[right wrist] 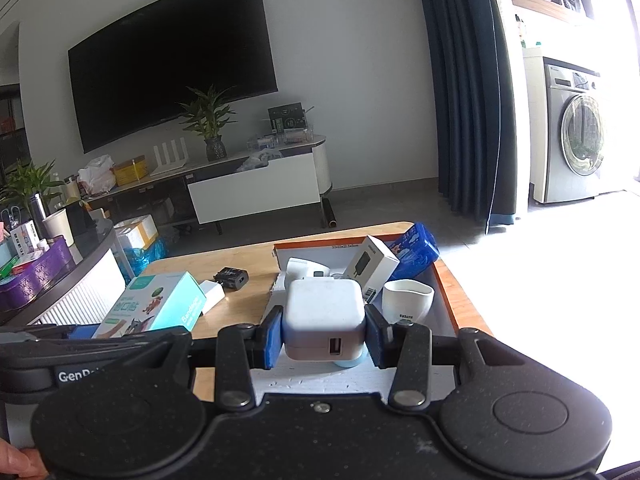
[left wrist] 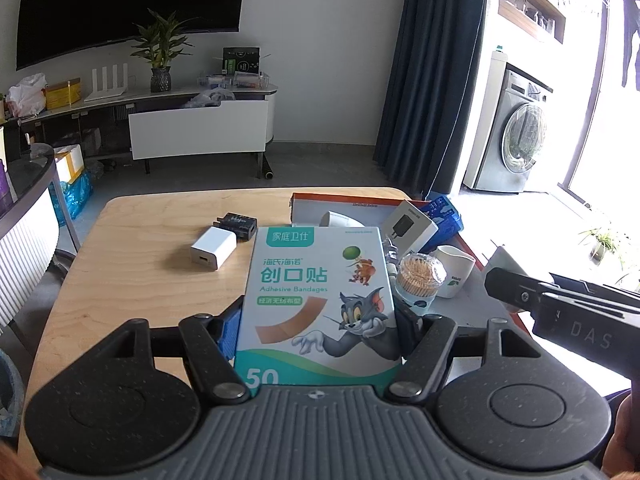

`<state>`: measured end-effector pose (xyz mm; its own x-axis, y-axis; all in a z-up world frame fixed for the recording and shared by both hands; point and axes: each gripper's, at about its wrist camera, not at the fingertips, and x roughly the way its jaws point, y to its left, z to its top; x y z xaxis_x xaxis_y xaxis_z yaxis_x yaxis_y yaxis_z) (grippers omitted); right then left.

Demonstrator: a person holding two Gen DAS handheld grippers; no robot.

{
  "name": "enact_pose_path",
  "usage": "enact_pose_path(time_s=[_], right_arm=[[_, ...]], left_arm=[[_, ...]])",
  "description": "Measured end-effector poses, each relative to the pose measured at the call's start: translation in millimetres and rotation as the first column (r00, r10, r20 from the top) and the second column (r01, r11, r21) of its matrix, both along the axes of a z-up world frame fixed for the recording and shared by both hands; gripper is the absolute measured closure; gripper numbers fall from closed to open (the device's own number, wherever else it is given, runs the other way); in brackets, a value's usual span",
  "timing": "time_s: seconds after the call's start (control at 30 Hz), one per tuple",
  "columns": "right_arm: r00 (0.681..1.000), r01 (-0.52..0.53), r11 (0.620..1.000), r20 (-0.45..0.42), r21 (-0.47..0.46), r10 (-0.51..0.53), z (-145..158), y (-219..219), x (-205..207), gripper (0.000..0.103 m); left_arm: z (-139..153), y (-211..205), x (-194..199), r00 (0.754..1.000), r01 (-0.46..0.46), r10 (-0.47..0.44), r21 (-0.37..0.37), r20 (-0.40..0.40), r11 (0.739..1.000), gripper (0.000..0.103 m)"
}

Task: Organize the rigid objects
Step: 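Carry the teal bandage box and the charger cube over to the lid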

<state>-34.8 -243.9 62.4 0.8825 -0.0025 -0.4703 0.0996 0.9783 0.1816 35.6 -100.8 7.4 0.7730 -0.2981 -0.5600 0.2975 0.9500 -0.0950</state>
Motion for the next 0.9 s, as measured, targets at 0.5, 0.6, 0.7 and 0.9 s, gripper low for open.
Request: enact_pose_path(time_s=[0.5,0.6,0.7,0.9], right_arm=[[0.998,0.066,0.998,-0.023,0.017,-0.065,-11,-27,-2,0.052],[0.997,0.074,0.997,-0.028,0.02,-0.073,-13,-31,-1,0.052],[0.996,0.081,0.996,-0.033,0.023,-0.08,-15,-34,-1,0.052],[0.994,0.094,0.995,-0.051,0.026,-0.092,-22,-39,1,0.052]], left_arm=[[-9,-23,4,0.997,0.064,-0.064,0.009,-0.033,0.998,0.032],[-12,-29,6,0.996,0.076,-0.075,0.014,-0.039,0.997,0.032],[-15,-33,7,0.995,0.087,-0.086,0.018,-0.046,0.996,0.032],[-22,-40,11,0.992,0.11,-0.108,0.021,-0.066,0.994,0.032]])
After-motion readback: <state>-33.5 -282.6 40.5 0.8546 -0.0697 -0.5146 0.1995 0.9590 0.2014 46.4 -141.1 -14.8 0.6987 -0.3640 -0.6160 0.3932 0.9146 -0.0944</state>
